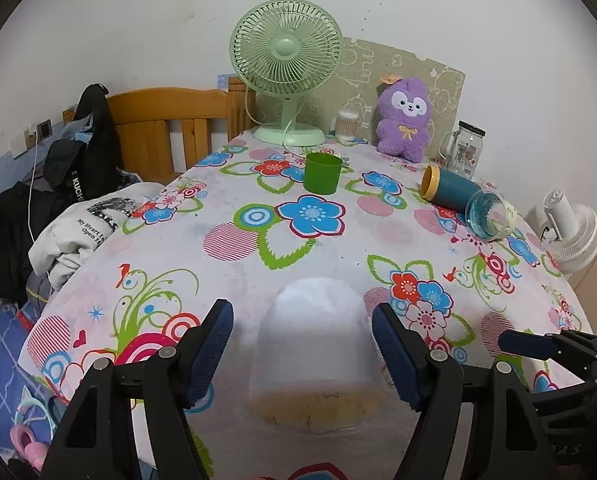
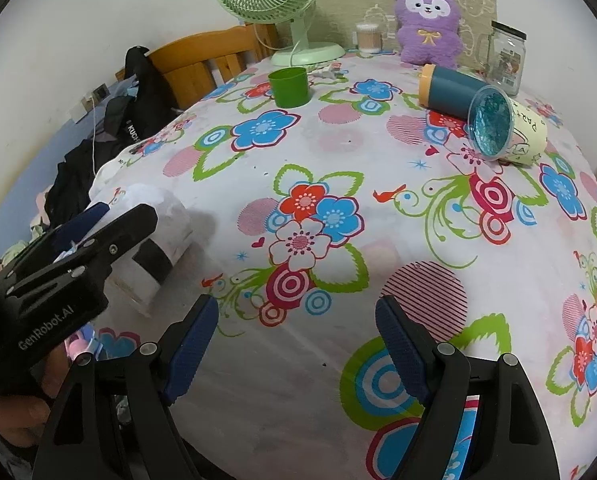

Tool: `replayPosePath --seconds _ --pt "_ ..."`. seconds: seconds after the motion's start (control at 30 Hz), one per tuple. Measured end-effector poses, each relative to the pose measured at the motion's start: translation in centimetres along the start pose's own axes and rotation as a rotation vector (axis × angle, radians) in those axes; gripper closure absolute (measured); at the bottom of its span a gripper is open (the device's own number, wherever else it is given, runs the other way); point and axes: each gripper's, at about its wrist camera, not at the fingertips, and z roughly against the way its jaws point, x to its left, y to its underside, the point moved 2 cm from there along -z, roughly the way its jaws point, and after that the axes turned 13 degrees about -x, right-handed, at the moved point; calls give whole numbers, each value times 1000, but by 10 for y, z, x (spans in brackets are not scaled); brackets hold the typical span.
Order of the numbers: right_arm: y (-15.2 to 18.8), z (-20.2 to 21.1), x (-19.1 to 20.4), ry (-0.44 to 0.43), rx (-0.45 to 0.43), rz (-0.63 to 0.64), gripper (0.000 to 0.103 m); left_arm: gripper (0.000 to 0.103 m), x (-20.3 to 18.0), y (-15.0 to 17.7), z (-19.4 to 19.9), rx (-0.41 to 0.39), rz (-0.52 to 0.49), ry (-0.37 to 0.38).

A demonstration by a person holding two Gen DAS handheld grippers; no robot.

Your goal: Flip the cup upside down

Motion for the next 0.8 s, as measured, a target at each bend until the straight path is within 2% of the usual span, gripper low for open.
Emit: replayPosePath --seconds 0.1,0.17,0.3,0.33,0.4,0.47,0.6,0.7,0.8 --pt "0 0 0 1 -1 6 20 29 5 -8 0 9 20 28" --pt "0 0 -1 2 -1 3 20 28 9 -16 -3 46 50 63" --pt "0 0 -3 7 1 -3 20 17 21 -39 -20 167 133 166" --pt "-1 0 -2 7 1 -3 20 10 22 -44 -24 188 134 170" --pt "-1 1 -1 3 0 2 20 6 23 -54 -41 263 106 162" --pt "-2 1 3 -7 -1 15 20 6 24 -57 -54 327 92 169" --pt "-2 0 10 -42 4 26 20 8 17 -50 -74 471 76 245" --pt "-2 1 15 -48 9 51 20 10 4 -43 -83 549 39 294" --pt "-3 3 17 -43 14 74 20 16 -5 -36 -93 616 -2 305"
